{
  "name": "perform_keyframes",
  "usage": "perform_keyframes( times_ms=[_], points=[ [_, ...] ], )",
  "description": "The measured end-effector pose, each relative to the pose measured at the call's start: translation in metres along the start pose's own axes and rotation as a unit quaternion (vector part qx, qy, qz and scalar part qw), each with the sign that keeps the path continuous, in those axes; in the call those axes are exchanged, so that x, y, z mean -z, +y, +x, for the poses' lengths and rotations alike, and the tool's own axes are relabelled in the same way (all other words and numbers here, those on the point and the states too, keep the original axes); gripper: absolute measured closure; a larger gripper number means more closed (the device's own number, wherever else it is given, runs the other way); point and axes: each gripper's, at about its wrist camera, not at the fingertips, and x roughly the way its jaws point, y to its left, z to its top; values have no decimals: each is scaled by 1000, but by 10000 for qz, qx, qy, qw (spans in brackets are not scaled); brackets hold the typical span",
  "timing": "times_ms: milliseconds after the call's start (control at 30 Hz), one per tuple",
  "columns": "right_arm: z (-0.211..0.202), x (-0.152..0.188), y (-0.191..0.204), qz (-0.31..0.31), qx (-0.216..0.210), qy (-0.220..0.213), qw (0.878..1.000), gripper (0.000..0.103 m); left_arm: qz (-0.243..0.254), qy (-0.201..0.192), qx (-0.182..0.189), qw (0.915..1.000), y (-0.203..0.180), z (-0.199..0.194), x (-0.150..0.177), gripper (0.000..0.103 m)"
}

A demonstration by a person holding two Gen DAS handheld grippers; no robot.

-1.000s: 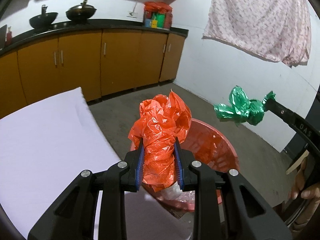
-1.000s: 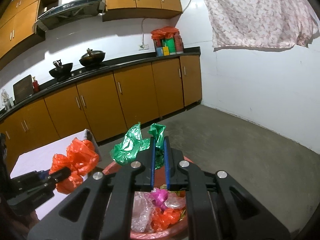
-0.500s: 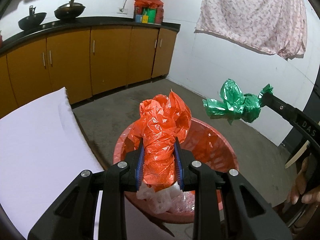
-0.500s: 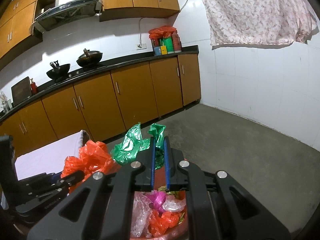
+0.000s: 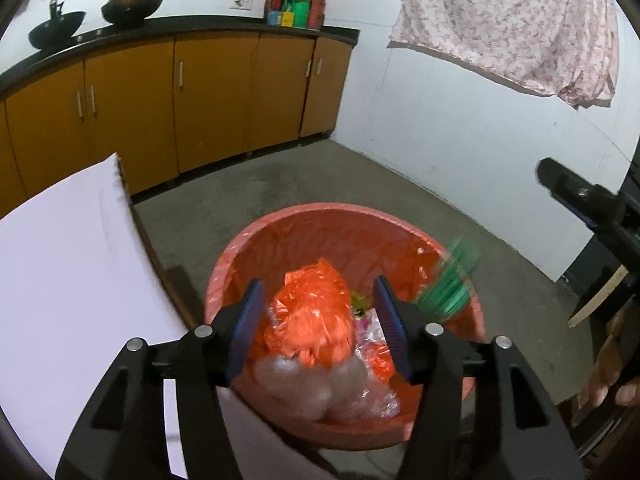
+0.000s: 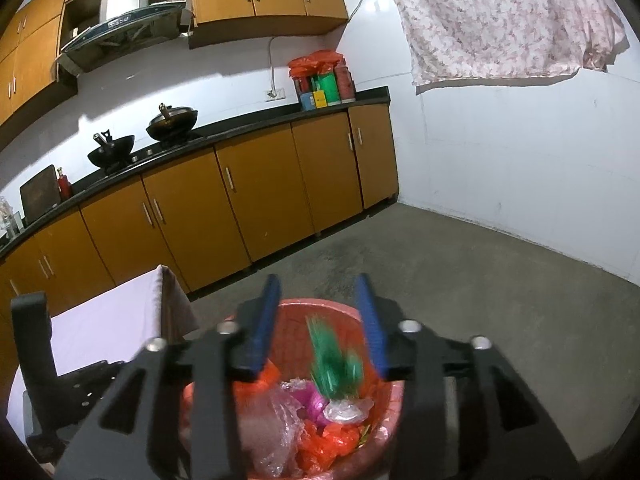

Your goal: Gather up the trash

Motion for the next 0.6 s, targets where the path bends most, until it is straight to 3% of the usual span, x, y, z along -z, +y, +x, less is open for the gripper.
perform_keyframes(
  times_ms=[33,100,300,333,467,600],
  points=[
    [-2,0,-1,16,6,-8,10000,54,-42,17,-20,10000,3,-2,1,44],
    [-7,1,-5,80,-1,-40,10000,41,-154,2,-64,9999,10,-8,2,40],
    [-29,1,-9,36,42,-198,9998,13,-273,-446,-411,9978,30,-58,11,15],
    [-35,2,-8,-50,100,-241,9996,11,-271,-557,-523,9967,32,-70,14,9],
    [-65,8,6,-429,208,-525,9975,4,-394,-994,-1061,9886,40,-124,27,2],
    [-109,16,25,-815,202,-849,9928,4,-508,-1379,-1661,9751,46,-178,47,2]
  ],
)
